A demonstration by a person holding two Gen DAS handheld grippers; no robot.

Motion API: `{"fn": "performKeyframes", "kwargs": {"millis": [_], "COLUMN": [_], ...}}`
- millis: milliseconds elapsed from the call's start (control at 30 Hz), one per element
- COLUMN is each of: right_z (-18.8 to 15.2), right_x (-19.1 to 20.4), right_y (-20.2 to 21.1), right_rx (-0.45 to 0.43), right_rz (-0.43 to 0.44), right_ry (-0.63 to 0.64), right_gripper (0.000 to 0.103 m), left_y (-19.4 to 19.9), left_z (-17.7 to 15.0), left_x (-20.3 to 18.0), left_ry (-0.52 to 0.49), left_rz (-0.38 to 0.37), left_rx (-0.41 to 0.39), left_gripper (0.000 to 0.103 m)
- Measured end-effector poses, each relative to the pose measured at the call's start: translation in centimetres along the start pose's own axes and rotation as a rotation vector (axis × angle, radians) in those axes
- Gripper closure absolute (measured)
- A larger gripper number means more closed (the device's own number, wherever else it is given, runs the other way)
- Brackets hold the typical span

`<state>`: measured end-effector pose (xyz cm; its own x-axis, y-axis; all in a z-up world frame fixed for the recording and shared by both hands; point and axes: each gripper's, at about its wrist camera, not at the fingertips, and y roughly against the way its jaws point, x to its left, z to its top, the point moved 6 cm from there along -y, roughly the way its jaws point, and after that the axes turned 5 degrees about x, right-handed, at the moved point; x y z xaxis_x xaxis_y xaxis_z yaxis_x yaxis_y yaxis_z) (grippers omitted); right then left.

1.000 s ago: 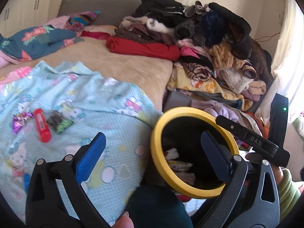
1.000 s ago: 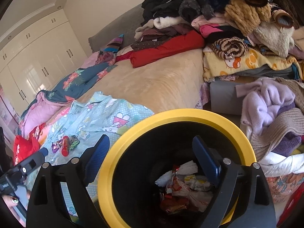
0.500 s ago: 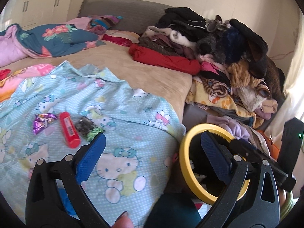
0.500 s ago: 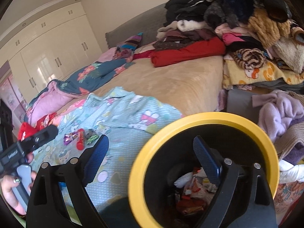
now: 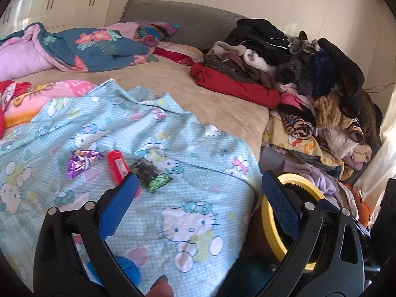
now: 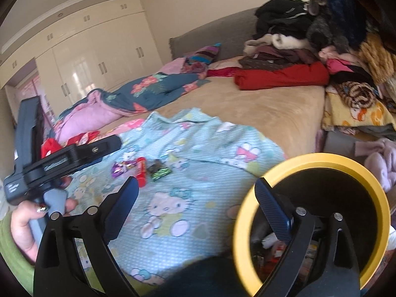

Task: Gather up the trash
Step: 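Move both empty tools back over the remaining trash on the bed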

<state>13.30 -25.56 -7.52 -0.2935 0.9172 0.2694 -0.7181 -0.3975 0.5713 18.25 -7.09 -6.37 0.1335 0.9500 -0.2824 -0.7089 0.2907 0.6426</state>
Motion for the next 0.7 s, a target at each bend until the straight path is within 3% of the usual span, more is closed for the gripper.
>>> {"fn": "performKeyframes", "kwargs": {"millis": [500,700], "right_z": [-2.6,-4.2], "right_x": [6.4,9.8], "right_y": [-2.9,-4.8], "right_rx": [0.09,0.144], "right_rz": [0.081,0.152], "right_ry": [0.125,0.182], "right_gripper": [0.011,0.011], "left_y": [-0.3,-0.8], "left_z": [0.4,0.2], "left_x": [7.0,9.8], "left_ry": [0.075,0.116], "left_rz": [0.056,0.068], "left_rx": [0.049,0.084], "left_gripper": [0.011,0.011]}}
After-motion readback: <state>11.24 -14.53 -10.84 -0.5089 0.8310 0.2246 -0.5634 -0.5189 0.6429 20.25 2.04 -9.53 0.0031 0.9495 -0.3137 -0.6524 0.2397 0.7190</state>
